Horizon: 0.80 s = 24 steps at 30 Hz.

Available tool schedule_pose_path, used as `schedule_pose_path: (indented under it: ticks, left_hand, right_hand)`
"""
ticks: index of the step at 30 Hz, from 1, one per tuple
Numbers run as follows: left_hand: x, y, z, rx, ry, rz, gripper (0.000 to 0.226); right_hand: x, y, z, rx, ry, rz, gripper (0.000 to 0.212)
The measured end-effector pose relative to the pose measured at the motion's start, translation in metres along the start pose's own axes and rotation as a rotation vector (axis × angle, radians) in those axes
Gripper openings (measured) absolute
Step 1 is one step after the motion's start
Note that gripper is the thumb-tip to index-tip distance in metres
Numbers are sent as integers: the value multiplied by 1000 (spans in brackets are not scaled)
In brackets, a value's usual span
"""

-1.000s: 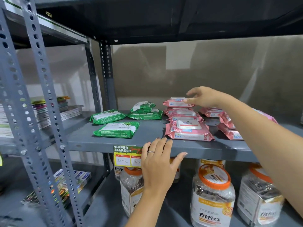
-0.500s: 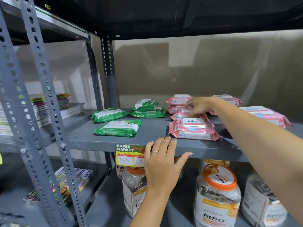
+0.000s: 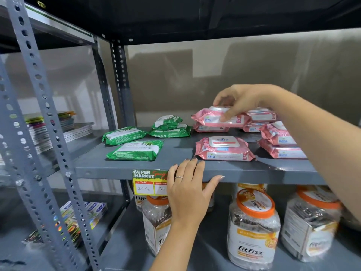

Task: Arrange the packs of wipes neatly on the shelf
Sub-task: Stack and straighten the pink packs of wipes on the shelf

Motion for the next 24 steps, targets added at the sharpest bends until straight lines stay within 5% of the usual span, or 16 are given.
schedule_pose_path:
  ticks: [11, 16, 24]
  left_hand:
    - [0, 0, 0, 6, -3, -7, 52]
    - [0, 2, -2, 16, -1, -12, 53]
    - [-1, 3, -5, 7, -2, -7, 52]
  right_hand:
    - [13, -39, 31, 129, -122, 13, 70]
    - [18, -44, 27, 166, 17, -47, 42]
    - [26, -48, 31, 40, -156, 17, 49]
Point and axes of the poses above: each hand's wrist, its own y-axis towards the middle knuckle, its own z-axis out of the palm, x = y × z, the point moved 6 cm from there along y, towards the middle knuckle, and after that the axes turned 8 degrees about y, right-handed, at the moved point
